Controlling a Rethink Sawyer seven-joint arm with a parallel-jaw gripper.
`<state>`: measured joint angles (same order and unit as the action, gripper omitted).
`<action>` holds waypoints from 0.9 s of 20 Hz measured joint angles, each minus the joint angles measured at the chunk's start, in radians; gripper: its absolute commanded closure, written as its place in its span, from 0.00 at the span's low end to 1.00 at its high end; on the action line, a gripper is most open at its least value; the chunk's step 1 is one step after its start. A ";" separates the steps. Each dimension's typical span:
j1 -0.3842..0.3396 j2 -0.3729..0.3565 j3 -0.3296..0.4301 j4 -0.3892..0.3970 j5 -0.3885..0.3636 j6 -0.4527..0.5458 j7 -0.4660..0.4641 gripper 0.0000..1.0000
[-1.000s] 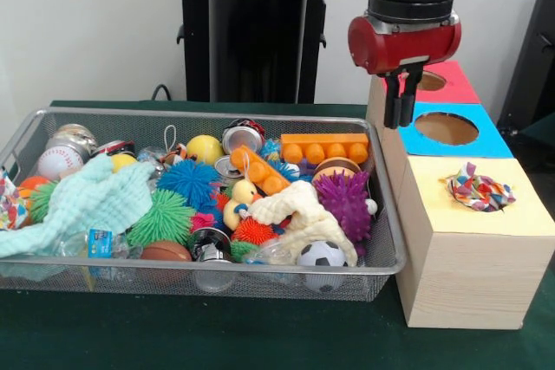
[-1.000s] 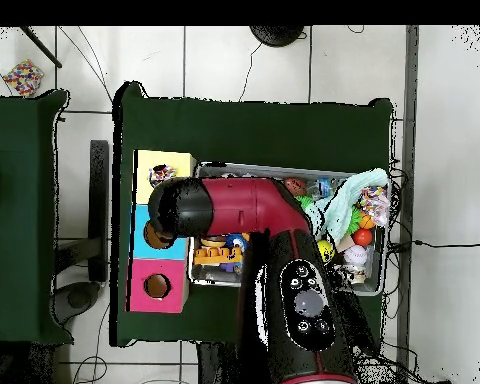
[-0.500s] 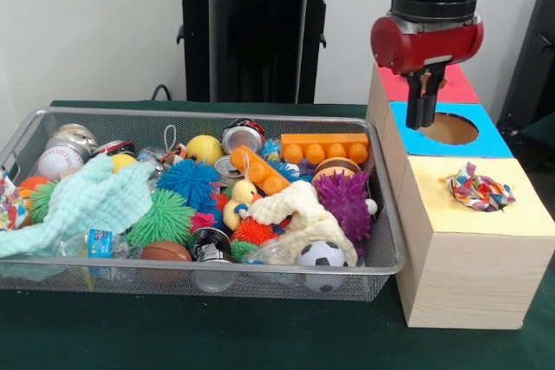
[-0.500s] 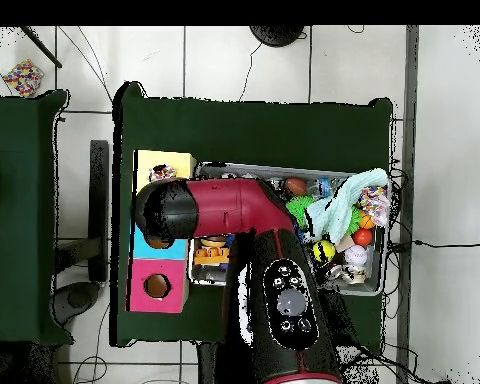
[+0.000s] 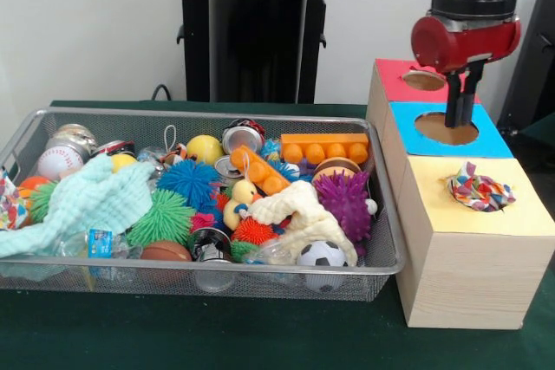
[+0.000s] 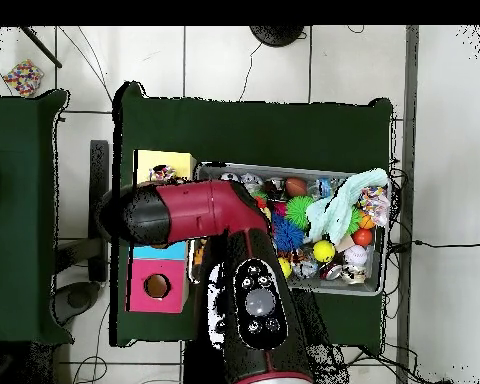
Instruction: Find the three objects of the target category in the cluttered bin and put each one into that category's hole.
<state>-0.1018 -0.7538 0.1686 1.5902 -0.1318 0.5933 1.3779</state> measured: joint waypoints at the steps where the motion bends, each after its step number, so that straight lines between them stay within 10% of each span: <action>1: 0.007 0.000 0.000 0.000 0.000 -0.020 0.000 1.00; 18: 0.026 0.003 -0.005 -0.004 -0.001 -0.130 0.000 1.00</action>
<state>-0.0754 -0.7509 0.1634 1.5861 -0.1330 0.4630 1.3779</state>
